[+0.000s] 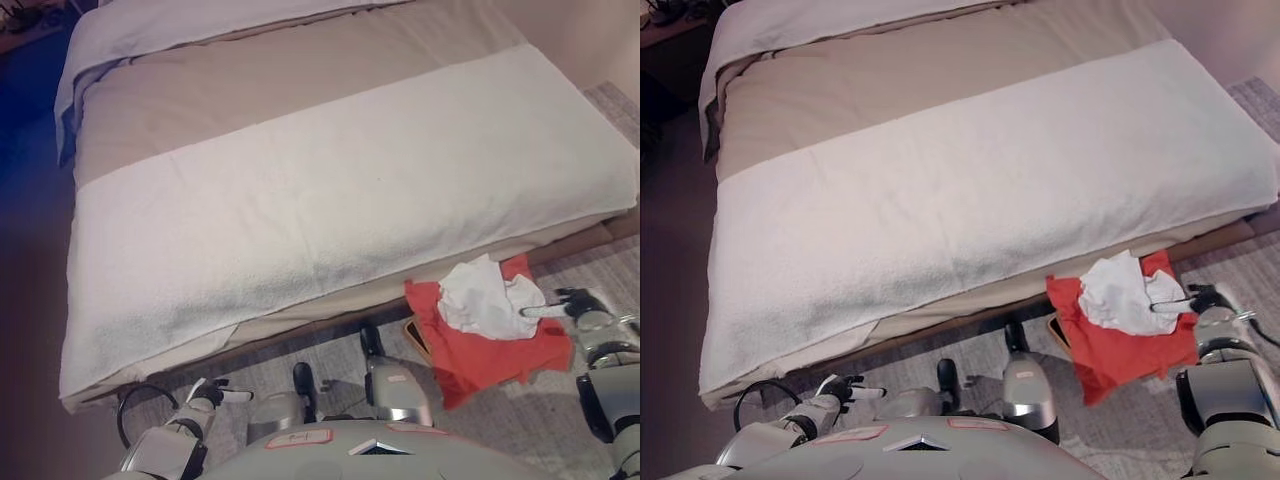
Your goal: Put the clothes on the bed into the basket.
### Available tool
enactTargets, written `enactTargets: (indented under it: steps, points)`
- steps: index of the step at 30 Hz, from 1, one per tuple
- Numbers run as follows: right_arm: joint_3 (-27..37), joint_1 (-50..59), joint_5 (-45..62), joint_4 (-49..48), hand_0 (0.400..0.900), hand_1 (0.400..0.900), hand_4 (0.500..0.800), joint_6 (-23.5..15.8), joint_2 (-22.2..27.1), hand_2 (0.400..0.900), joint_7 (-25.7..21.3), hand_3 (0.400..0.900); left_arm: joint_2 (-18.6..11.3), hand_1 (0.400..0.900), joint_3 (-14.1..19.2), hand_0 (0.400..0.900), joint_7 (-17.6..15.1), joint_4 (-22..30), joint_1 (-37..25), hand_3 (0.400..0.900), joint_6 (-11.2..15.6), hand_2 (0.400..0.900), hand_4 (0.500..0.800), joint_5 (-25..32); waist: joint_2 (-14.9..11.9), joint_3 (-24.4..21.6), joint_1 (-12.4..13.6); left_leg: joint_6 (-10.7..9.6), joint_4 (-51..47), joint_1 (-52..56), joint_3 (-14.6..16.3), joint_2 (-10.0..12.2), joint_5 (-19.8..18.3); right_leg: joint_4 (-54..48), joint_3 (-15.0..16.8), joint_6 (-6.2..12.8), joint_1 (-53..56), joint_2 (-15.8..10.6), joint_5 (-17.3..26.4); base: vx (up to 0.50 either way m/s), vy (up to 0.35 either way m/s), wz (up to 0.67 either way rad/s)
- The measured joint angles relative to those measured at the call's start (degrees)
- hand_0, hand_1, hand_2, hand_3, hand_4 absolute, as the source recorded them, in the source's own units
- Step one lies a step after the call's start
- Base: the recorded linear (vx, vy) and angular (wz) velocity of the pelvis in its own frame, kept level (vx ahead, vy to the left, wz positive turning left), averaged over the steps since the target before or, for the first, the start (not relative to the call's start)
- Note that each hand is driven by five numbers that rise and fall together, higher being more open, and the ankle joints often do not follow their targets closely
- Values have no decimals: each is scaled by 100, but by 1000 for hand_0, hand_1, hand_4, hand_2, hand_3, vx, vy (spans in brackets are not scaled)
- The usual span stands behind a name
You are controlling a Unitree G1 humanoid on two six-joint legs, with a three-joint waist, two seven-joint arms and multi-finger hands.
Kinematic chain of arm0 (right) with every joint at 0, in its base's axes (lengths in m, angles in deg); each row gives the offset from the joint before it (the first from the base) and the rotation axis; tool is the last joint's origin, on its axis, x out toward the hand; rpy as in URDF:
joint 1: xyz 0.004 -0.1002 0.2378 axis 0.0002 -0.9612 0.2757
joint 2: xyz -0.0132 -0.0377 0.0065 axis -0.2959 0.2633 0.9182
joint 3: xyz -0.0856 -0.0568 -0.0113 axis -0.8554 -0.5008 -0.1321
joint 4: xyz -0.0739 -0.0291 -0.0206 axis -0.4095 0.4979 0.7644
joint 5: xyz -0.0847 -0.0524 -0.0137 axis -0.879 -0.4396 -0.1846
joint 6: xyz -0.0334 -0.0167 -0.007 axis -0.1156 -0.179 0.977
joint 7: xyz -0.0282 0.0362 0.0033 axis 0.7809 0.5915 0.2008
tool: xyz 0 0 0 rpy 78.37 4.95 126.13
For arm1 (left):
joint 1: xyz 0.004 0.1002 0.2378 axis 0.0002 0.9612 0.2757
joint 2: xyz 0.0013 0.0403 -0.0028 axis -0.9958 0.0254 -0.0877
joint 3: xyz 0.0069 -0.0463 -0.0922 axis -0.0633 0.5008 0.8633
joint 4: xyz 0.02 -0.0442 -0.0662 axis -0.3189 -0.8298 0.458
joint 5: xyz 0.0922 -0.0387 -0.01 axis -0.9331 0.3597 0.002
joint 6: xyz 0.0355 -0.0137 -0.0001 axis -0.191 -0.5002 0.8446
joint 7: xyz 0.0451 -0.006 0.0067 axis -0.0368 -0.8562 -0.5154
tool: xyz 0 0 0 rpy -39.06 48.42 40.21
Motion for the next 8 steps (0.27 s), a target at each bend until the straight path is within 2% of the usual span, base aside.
enactTargets:
  steps: [3,8]
  points:
    - [-15,-186,47,-83,900,900,800,-7,-432,900,52,900,-3,900,25,900,15,3,45,900,1,900,800,0,-43,-60,58,1,1,42,-9,6,1,27,-10,-5,29,3,3,6,-19,13]
    - [-123,-527,41,-76,900,900,800,-9,-1152,900,86,900,4,900,94,900,20,3,85,900,-5,900,800,0,-14,-168,141,-6,3,112,-135,-1,50,23,-77,-157,158,-11,114,6,-16,13]
